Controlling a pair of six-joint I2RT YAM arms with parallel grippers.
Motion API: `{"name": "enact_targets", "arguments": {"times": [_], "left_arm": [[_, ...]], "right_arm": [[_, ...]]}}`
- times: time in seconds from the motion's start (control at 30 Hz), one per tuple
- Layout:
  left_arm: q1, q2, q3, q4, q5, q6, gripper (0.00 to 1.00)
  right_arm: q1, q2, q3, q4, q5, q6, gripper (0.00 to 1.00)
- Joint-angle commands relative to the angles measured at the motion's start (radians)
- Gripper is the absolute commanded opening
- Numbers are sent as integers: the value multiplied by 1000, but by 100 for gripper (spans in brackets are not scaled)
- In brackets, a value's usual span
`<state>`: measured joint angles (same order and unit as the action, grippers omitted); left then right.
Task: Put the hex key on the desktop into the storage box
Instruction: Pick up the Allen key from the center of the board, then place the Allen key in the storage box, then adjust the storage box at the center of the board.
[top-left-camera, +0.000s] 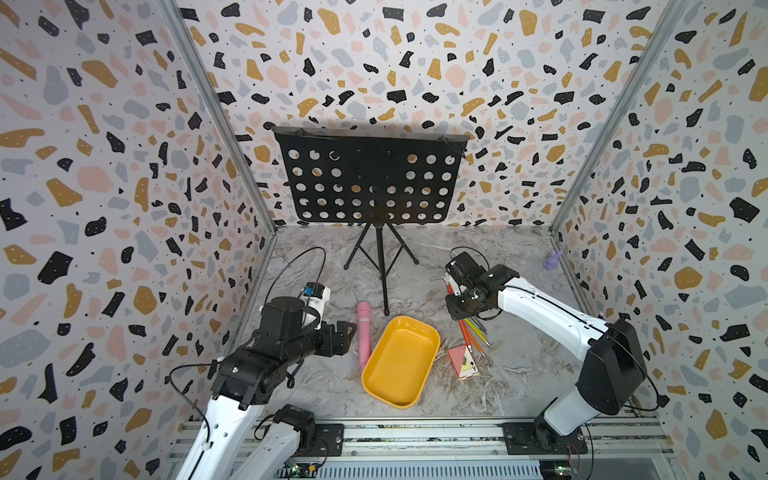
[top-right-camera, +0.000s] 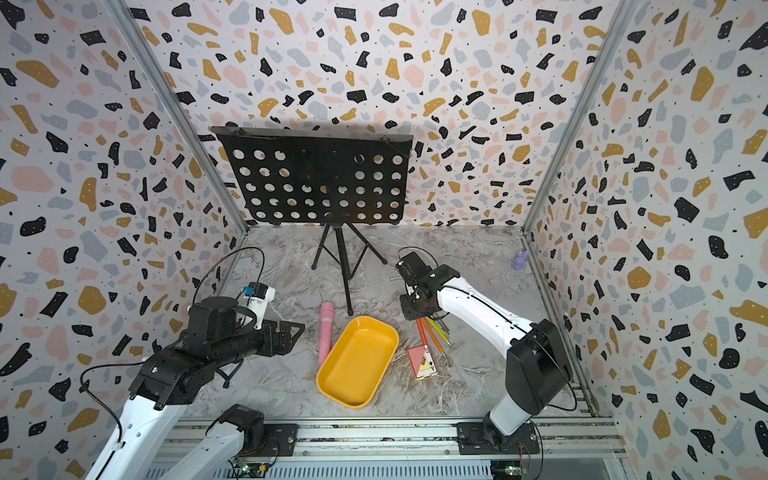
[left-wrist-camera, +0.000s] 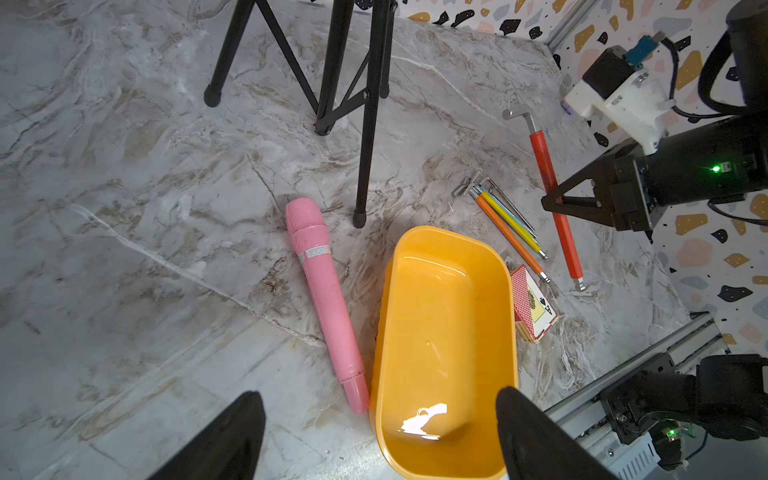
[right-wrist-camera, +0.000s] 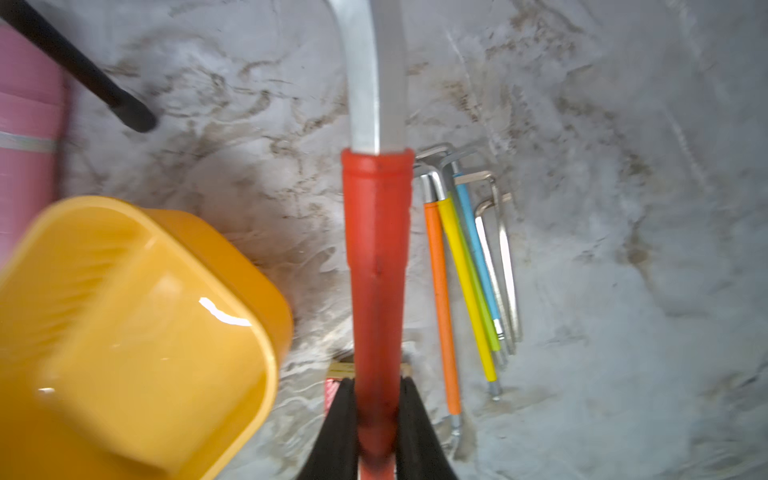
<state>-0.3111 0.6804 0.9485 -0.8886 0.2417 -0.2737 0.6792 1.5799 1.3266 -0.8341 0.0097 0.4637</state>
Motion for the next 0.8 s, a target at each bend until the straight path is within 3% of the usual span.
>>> {"name": "enact_targets", "arguments": {"times": [0.0, 0.3, 0.57, 0.77], "left_arm": [[-6, -17, -14, 34, -13, -1, 90], [-18, -62, -23, 59, 63, 16, 84], [-79, -231, -24, 55, 151, -29, 81], [-79, -271, 13, -83, 169, -57, 79]], "right_arm": [[44, -51, 1, 45, -138, 260, 0], [226, 32, 26, 145, -197, 585, 0], [287, 162, 49, 188, -244, 688, 0], [299, 205, 38, 208, -249, 725, 0]]}}
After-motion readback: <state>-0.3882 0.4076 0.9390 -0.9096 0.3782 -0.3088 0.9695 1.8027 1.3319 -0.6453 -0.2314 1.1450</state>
